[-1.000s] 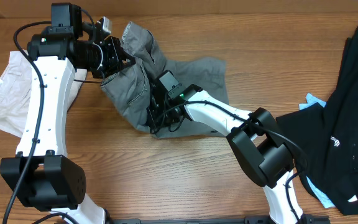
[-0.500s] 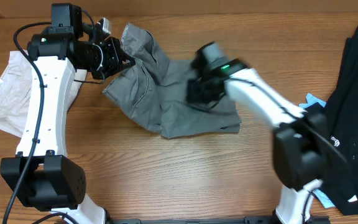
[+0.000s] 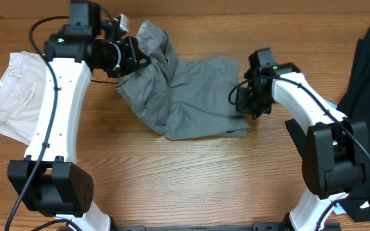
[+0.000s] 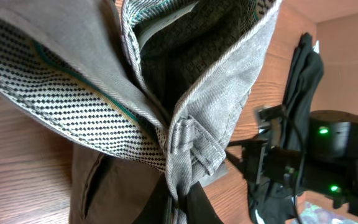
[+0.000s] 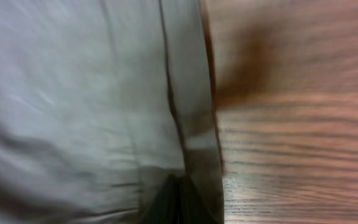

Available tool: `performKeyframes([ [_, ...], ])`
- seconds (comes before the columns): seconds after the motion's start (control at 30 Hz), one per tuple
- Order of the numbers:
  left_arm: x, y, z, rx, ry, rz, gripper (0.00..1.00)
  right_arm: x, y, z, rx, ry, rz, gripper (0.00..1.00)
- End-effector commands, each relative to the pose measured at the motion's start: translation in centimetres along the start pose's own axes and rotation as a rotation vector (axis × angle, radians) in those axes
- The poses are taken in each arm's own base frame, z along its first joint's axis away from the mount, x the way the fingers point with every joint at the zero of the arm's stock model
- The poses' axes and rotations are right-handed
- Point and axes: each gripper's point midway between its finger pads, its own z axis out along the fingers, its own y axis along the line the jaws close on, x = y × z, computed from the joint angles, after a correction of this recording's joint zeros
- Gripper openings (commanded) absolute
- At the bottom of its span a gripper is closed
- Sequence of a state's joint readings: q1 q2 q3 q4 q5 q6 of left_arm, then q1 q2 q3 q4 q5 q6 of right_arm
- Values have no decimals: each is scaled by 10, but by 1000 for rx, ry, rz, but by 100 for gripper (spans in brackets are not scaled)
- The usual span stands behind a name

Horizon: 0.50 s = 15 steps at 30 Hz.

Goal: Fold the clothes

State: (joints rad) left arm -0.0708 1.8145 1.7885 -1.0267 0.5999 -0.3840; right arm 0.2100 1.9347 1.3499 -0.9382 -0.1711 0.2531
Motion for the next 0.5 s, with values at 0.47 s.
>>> performKeyframes([
  [0.47, 40, -89, 62, -117, -64, 86, 5, 30, -9, 32, 28, 58, -31, 4],
])
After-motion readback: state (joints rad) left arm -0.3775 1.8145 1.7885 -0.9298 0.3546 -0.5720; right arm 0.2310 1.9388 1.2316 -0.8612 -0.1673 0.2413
